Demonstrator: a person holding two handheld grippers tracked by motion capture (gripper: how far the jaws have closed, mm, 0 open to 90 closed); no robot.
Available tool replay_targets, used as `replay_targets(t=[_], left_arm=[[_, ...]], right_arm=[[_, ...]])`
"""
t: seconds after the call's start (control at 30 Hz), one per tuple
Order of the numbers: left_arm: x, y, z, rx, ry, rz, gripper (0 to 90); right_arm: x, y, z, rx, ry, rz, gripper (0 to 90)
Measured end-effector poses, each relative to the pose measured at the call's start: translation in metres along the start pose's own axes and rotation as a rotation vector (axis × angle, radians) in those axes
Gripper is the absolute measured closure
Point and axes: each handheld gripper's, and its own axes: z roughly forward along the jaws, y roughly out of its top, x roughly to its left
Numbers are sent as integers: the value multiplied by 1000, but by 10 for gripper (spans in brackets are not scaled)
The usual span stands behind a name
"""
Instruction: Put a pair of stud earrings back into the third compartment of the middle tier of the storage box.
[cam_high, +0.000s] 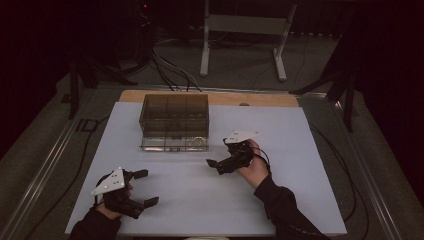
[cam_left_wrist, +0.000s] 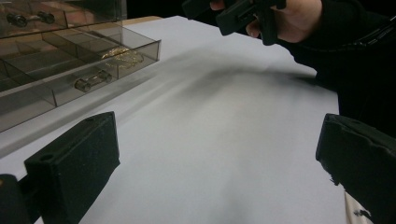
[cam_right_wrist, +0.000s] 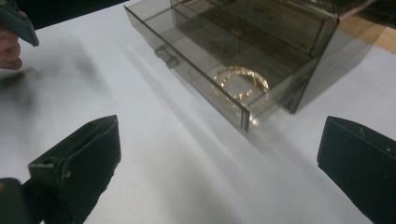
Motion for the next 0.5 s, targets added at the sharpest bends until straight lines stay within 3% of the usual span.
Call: replay_targets(t=[0.2,0.5], left_arm=[[0,0,0,-2,-2,1,5],[0,-1,1,2,-10,5,6]], right_arm=[[-5,-16,-5,-2,2,29,0],[-4,-36,-16,1,-5,26,0]])
